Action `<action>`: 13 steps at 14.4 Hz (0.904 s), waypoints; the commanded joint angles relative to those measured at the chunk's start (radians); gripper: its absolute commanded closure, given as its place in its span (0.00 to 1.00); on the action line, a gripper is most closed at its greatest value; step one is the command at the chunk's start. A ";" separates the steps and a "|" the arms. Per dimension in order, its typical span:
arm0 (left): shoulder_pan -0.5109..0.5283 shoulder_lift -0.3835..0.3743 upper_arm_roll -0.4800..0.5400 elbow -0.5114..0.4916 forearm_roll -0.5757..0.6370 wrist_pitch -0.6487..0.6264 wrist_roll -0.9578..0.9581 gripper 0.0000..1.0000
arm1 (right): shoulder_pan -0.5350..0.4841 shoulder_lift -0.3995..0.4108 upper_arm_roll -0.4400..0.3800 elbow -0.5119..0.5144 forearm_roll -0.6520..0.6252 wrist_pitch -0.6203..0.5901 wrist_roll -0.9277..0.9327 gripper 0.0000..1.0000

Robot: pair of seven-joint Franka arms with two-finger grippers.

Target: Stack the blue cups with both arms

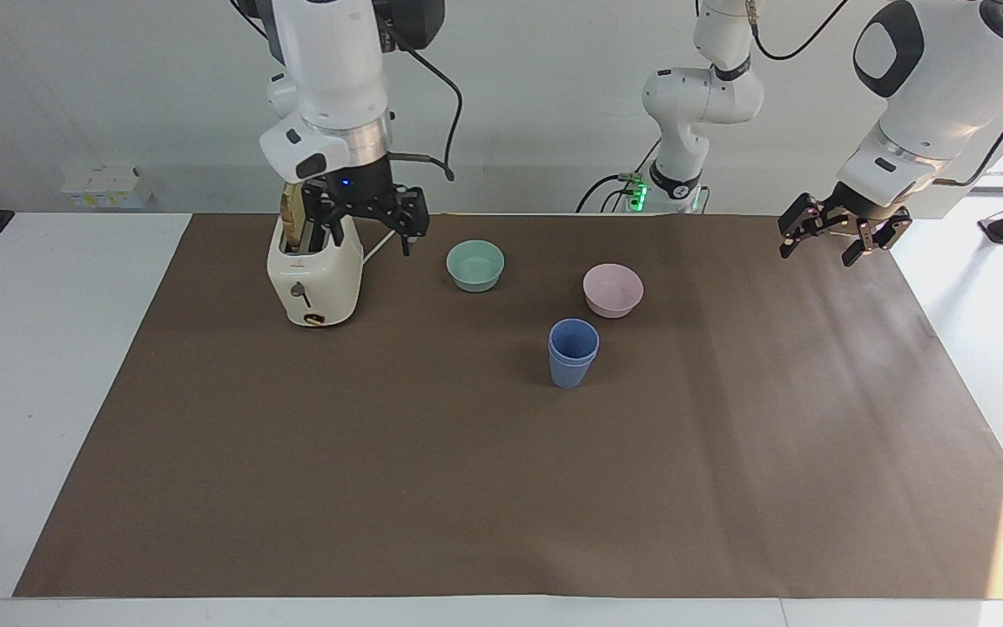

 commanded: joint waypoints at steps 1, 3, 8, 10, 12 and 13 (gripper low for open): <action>0.002 -0.012 -0.003 0.024 0.020 -0.029 -0.002 0.00 | -0.082 -0.038 0.010 -0.003 -0.020 -0.031 -0.151 0.00; 0.008 0.001 -0.005 0.070 0.020 -0.079 0.000 0.00 | -0.135 -0.070 0.012 -0.016 0.000 -0.028 -0.241 0.00; 0.005 -0.002 -0.008 0.107 0.074 -0.096 0.000 0.00 | -0.212 -0.165 0.012 -0.221 0.062 0.105 -0.303 0.00; 0.007 -0.007 -0.011 0.101 0.073 -0.092 -0.003 0.00 | -0.214 -0.161 0.012 -0.230 0.065 0.128 -0.306 0.00; 0.007 -0.010 -0.012 0.096 0.067 -0.092 -0.003 0.00 | -0.214 -0.158 0.012 -0.240 0.060 0.157 -0.315 0.00; 0.007 -0.010 -0.011 0.096 0.065 -0.092 -0.003 0.00 | -0.214 -0.158 0.012 -0.241 0.060 0.157 -0.317 0.00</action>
